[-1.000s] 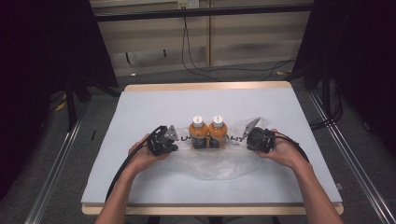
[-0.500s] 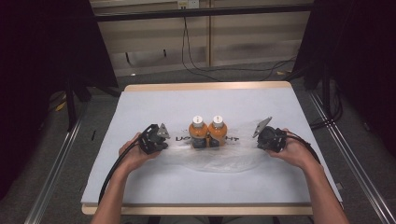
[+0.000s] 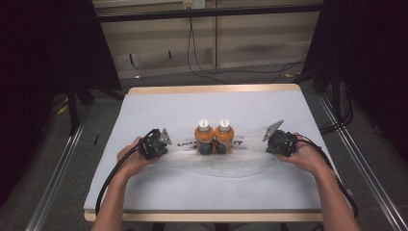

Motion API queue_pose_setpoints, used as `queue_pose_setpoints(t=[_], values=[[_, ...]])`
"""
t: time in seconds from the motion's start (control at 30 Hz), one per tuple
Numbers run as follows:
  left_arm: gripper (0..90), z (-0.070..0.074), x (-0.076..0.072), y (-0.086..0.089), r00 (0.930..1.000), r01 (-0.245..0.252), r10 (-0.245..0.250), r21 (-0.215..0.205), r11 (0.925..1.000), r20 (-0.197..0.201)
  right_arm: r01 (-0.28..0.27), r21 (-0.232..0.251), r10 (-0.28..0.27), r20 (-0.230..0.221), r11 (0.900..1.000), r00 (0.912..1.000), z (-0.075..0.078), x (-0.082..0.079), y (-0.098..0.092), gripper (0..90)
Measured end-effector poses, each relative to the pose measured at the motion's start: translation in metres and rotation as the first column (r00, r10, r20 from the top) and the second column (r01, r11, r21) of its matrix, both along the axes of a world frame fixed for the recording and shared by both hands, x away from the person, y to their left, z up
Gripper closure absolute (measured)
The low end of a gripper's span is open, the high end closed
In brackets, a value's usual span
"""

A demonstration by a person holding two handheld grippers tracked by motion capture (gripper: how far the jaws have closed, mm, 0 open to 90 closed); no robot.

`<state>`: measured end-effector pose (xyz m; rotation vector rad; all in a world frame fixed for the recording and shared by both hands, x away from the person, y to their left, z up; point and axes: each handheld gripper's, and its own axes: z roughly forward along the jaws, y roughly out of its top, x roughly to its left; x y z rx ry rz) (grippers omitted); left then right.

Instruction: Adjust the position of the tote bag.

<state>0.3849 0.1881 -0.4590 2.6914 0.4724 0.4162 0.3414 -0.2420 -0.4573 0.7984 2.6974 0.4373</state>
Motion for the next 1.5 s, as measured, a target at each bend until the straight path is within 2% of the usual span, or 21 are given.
queue_pose_setpoints(t=[0.1, 0.2, 0.37, 0.43, 0.53, 0.57, 0.63, 0.73, 0.83, 0.9, 0.93, 1.03, 1.07, 1.1, 1.13, 1.23, 1.27, 1.3, 1.33, 1.4, 1.5], values=[[90.0, -0.001, 0.003, 0.008, 0.9995, -0.013, 0.012, -0.051, 0.9986, -0.029, 0.009, 0.001, -0.009, -0.001, 1.000, 1.0000, 0.001, 0.000, -0.005, 90.0], [90.0, -0.001, 0.001, 0.006, 0.9997, -0.019, 0.018, -0.032, 0.9993, -0.017, 0.022, 0.014, -0.022, -0.002, 1.000, 0.9998, 0.001, -0.001, -0.012, 90.0], [90.0, -0.002, 0.004, 0.012, 0.9985, -0.035, 0.031, -0.093, 0.9950, -0.045, 0.022, 0.013, -0.022, 0.005, 1.000, 0.9997, 0.001, -0.002, -0.015, 90.0], [90.0, -0.001, 0.003, 0.011, 0.9992, -0.024, 0.022, -0.070, 0.9973, -0.034, 0.031, 0.034, -0.031, 0.000, 0.999, 0.9995, 0.001, -0.001, -0.018, 90.0], [90.0, -0.001, 0.005, 0.013, 0.9976, -0.043, 0.038, -0.095, 0.9945, -0.058, 0.031, 0.021, -0.031, 0.008, 0.999, 0.9995, 0.001, -0.001, -0.016, 90.0], [90.0, -0.002, 0.006, 0.014, 0.9961, -0.057, 0.048, -0.118, 0.9914, -0.074, 0.035, 0.021, -0.035, 0.007, 0.999, 0.9993, 0.001, -0.001, -0.015, 90.0], [90.0, -0.002, 0.006, 0.015, 0.9959, -0.056, 0.046, -0.127, 0.9903, -0.078, 0.042, 0.031, -0.042, 0.009, 0.999, 0.9991, 0.002, 0.002, -0.014, 90.0], [90.0, -0.001, 0.006, 0.015, 0.9944, -0.052, 0.032, -0.199, 0.9787, -0.101, 0.036, 0.047, -0.036, 0.002, 0.998, 0.9993, 0.000, 0.003, -0.014, 90.0], [90.0, 0.003, 0.004, 0.010, 0.9935, -0.033, 0.004, -0.256, 0.9662, -0.114, 0.047, 0.101, -0.047, -0.006, 0.994, 0.9989, 0.001, 0.004, -0.015, 90.0], [90.0, 0.007, 0.003, 0.008, 0.9933, -0.016, -0.016, -0.265, 0.9640, -0.115, 0.040, 0.126, -0.040, -0.008, 0.991, 0.9992, 0.002, 0.003, -0.014, 90.0], [90.0, 0.009, 0.001, 0.007, 0.9935, -0.020, -0.015, -0.300, 0.9538, -0.113, 0.029, 0.134, -0.029, 0.001, 0.991, 0.9996, 0.003, 0.004, -0.013, 90.0], [90.0, 0.016, -0.002, 0.008, 0.9945, -0.006, -0.032, -0.352, 0.9359, -0.100, 0.006, 0.164, -0.007, 0.003, 0.987, 1.0000, 0.005, 0.004, -0.006, 90.0], [90.0, 0.018, -0.003, 0.008, 0.9945, -0.010, -0.031, -0.388, 0.9217, -0.100, 0.008, 0.179, -0.008, 0.000, 0.984, 1.0000, 0.006, 0.003, -0.005, 90.0], [90.0, 0.021, -0.005, 0.009, 0.9941, -0.014, -0.033, -0.430, 0.9028, -0.103, 0.001, 0.196, -0.003, 0.011, 0.981, 0.9999, 0.007, 0.003, -0.004, 90.0], [89.8, 0.024, -0.005, 0.009, 0.9944, -0.014, -0.034, -0.443, 0.8966, -0.100, 0.002, 0.222, -0.005, 0.012, 0.975, 0.9999, 0.009, 0.003, -0.004, 90.0], [89.5, 0.031, -0.008, 0.012, 0.9937, -0.016, -0.044, -0.519, 0.8547, -0.103, -0.007, 0.281, 0.001, 0.021, 0.960, 0.9998, 0.014, 0.002, -0.007, 90.0], [89.7, 0.033, -0.008, 0.012, 0.9935, -0.012, -0.050, -0.533, 0.8461, -0.102, -0.007, 0.305, -0.002, 0.031, 0.952, 0.9995, 0.017, 0.001, -0.007, 90.0], [90.0, 0.033, -0.009, 0.012, 0.9929, -0.010, -0.058, -0.555, 0.8317, -0.104, -0.006, 0.326, -0.006, 0.037, 0.945, 0.9993, 0.019, 0.000, -0.008, 90.0], [90.0, 0.034, -0.010, 0.011, 0.9930, -0.013, -0.055, -0.560, 0.8282, -0.105, -0.012, 0.344, -0.004, 0.044, 0.939, 0.9990, 0.021, 0.000, -0.008, 90.0], [90.0, 0.035, -0.012, 0.009, 0.9932, -0.004, -0.062, -0.556, 0.8309, -0.099, -0.022, 0.379, 0.000, 0.058, 0.925, 0.9983, 0.025, -0.001, -0.007, 90.0], [90.0, 0.036, -0.017, 0.002, 0.9933, 0.014, -0.076, -0.558, 0.8294, -0.087, -0.051, 0.419, 0.019, 0.081, 0.907, 0.9965, 0.030, -0.003, -0.001, 90.0]])
